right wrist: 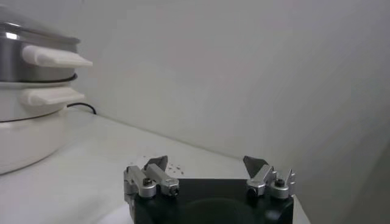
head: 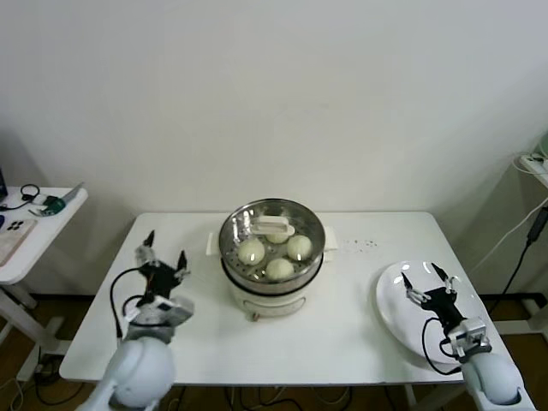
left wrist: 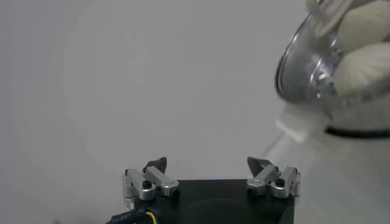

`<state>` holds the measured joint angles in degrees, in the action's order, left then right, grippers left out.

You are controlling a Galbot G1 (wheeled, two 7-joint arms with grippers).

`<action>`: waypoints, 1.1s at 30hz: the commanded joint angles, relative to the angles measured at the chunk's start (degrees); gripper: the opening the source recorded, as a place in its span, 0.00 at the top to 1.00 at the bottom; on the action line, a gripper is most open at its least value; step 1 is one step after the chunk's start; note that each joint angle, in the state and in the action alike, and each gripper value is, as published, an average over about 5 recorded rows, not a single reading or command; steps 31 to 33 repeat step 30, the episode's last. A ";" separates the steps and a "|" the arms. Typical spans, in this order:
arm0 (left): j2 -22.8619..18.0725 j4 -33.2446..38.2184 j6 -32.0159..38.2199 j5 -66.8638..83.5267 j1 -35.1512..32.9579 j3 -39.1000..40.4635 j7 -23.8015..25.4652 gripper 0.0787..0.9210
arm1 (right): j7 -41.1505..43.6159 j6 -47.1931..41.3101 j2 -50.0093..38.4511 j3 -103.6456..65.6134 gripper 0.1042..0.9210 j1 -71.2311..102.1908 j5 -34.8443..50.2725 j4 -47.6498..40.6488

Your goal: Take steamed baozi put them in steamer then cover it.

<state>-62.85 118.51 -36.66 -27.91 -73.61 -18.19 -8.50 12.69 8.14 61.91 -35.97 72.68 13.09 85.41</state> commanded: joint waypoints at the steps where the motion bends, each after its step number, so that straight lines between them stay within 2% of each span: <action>1: -7.40 -8.91 39.59 32.37 -14.01 -20.94 -2.15 0.12 | 0.00 0.42 0.22 -0.11 0.12 0.79 2.94 1.31; 5: -11.16 -12.47 43.25 34.87 -14.44 -22.72 0.37 0.12 | 0.01 0.60 0.27 -0.10 0.12 2.01 4.22 3.02; 8: -12.37 -14.19 45.75 36.23 -15.13 -23.17 2.36 0.12 | 0.06 0.88 0.64 0.01 0.12 3.00 4.40 4.28; 14: -13.31 -15.55 47.85 36.95 -15.86 -22.96 3.68 0.12 | 0.18 1.75 1.32 0.04 0.12 4.28 4.42 5.21; 33: -13.80 -14.26 47.39 34.47 -15.69 -22.14 4.58 0.12 | 0.32 2.48 1.67 -0.16 0.12 4.19 4.78 4.78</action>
